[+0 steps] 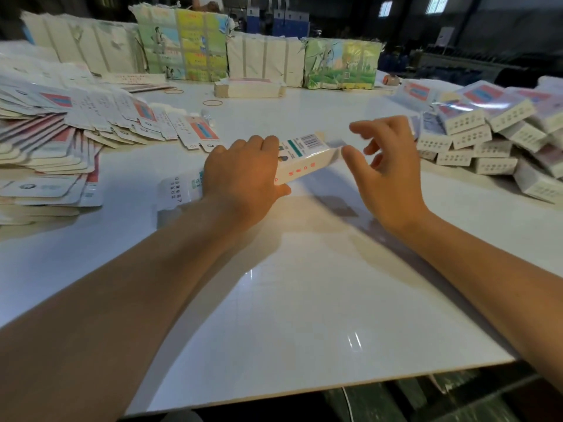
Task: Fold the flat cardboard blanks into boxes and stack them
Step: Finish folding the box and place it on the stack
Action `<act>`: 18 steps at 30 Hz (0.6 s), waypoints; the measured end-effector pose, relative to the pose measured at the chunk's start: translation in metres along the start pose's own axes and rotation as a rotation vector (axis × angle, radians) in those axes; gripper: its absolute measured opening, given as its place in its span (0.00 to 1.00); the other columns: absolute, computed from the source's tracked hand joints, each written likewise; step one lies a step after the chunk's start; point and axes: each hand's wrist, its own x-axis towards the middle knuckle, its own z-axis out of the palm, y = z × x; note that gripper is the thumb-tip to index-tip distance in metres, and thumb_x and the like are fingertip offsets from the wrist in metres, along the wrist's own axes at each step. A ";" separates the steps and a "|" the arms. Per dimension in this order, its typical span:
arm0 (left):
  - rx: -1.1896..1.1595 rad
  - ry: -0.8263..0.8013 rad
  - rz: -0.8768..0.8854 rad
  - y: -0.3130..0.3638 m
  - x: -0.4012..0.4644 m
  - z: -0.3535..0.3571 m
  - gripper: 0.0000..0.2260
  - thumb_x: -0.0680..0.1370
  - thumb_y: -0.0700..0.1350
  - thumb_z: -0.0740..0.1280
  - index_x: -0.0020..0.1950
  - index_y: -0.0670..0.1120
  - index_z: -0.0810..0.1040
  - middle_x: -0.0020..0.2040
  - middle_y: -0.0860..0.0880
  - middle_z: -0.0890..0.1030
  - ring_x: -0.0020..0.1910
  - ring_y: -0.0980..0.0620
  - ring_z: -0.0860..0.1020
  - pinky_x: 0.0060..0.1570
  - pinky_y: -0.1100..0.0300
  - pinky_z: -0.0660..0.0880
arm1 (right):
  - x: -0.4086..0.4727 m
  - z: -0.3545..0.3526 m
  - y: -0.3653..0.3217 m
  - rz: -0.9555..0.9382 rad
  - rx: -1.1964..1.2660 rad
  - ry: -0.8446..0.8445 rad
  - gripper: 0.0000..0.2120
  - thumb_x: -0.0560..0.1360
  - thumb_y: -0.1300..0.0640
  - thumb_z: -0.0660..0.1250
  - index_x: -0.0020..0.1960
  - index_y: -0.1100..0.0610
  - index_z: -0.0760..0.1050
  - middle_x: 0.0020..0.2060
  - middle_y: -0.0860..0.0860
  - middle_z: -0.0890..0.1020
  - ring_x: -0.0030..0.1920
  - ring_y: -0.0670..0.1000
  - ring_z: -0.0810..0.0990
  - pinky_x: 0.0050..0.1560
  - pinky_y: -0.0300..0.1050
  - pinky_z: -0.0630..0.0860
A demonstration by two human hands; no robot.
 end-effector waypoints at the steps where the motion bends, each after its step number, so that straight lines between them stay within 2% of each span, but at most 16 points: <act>1: 0.009 -0.008 -0.016 0.000 0.001 0.000 0.28 0.72 0.62 0.66 0.64 0.47 0.65 0.57 0.47 0.74 0.56 0.46 0.74 0.44 0.54 0.63 | 0.000 0.001 -0.003 0.044 0.003 -0.005 0.09 0.76 0.61 0.66 0.55 0.60 0.79 0.49 0.54 0.76 0.43 0.44 0.75 0.45 0.30 0.70; 4: 0.042 -0.028 -0.051 -0.001 0.002 -0.002 0.31 0.71 0.66 0.64 0.65 0.46 0.64 0.57 0.46 0.74 0.56 0.45 0.73 0.50 0.51 0.68 | -0.002 0.008 -0.008 0.203 0.089 -0.119 0.08 0.76 0.62 0.64 0.49 0.58 0.82 0.45 0.57 0.80 0.43 0.54 0.79 0.47 0.49 0.77; 5: 0.060 -0.028 -0.054 -0.001 0.002 -0.002 0.32 0.71 0.67 0.63 0.65 0.46 0.64 0.57 0.46 0.74 0.56 0.45 0.73 0.50 0.51 0.68 | -0.002 0.009 -0.010 0.225 0.119 -0.151 0.08 0.76 0.62 0.64 0.47 0.57 0.82 0.44 0.57 0.80 0.41 0.54 0.78 0.46 0.51 0.77; 8: 0.133 0.008 -0.022 0.005 0.001 -0.001 0.33 0.72 0.68 0.60 0.65 0.44 0.64 0.57 0.45 0.74 0.56 0.45 0.73 0.51 0.52 0.68 | -0.002 0.013 -0.013 0.251 0.145 -0.191 0.11 0.77 0.60 0.63 0.37 0.52 0.77 0.39 0.53 0.75 0.36 0.47 0.75 0.40 0.37 0.71; 10: 0.172 0.021 0.004 0.010 0.000 0.000 0.32 0.73 0.68 0.59 0.64 0.44 0.64 0.57 0.45 0.74 0.55 0.46 0.74 0.51 0.53 0.68 | -0.002 0.014 -0.015 0.272 0.124 -0.197 0.12 0.77 0.58 0.64 0.37 0.46 0.77 0.39 0.48 0.73 0.36 0.44 0.73 0.36 0.28 0.67; 11: 0.186 0.028 0.011 0.012 0.000 0.000 0.32 0.73 0.68 0.59 0.64 0.44 0.64 0.56 0.45 0.74 0.55 0.46 0.74 0.50 0.53 0.69 | -0.002 0.014 -0.016 0.270 0.100 -0.198 0.10 0.77 0.58 0.64 0.40 0.46 0.78 0.39 0.46 0.72 0.36 0.43 0.73 0.35 0.28 0.66; 13: 0.217 0.051 0.023 0.014 -0.001 0.000 0.33 0.72 0.69 0.59 0.64 0.44 0.64 0.56 0.46 0.75 0.54 0.47 0.74 0.50 0.54 0.69 | -0.001 0.013 -0.016 0.269 0.069 -0.201 0.09 0.77 0.57 0.64 0.40 0.50 0.79 0.40 0.48 0.74 0.35 0.45 0.74 0.35 0.30 0.68; 15: 0.233 0.069 0.027 0.012 -0.002 0.000 0.34 0.72 0.70 0.59 0.64 0.44 0.63 0.55 0.46 0.75 0.54 0.47 0.74 0.49 0.55 0.69 | 0.001 0.013 -0.016 0.306 0.115 -0.198 0.11 0.77 0.58 0.64 0.36 0.57 0.78 0.38 0.53 0.77 0.29 0.46 0.74 0.31 0.35 0.69; 17: 0.243 0.067 0.038 0.012 -0.002 0.001 0.35 0.71 0.70 0.59 0.63 0.43 0.63 0.55 0.46 0.74 0.53 0.47 0.74 0.49 0.54 0.68 | 0.003 0.012 -0.017 0.394 0.224 -0.208 0.10 0.75 0.62 0.65 0.35 0.59 0.79 0.33 0.52 0.79 0.24 0.45 0.73 0.27 0.37 0.71; 18: 0.252 0.063 0.045 0.012 -0.001 0.001 0.35 0.71 0.70 0.59 0.63 0.43 0.63 0.55 0.46 0.74 0.53 0.47 0.74 0.49 0.54 0.68 | 0.004 0.012 -0.016 0.453 0.318 -0.210 0.07 0.74 0.64 0.65 0.39 0.60 0.80 0.31 0.50 0.81 0.24 0.46 0.73 0.27 0.39 0.72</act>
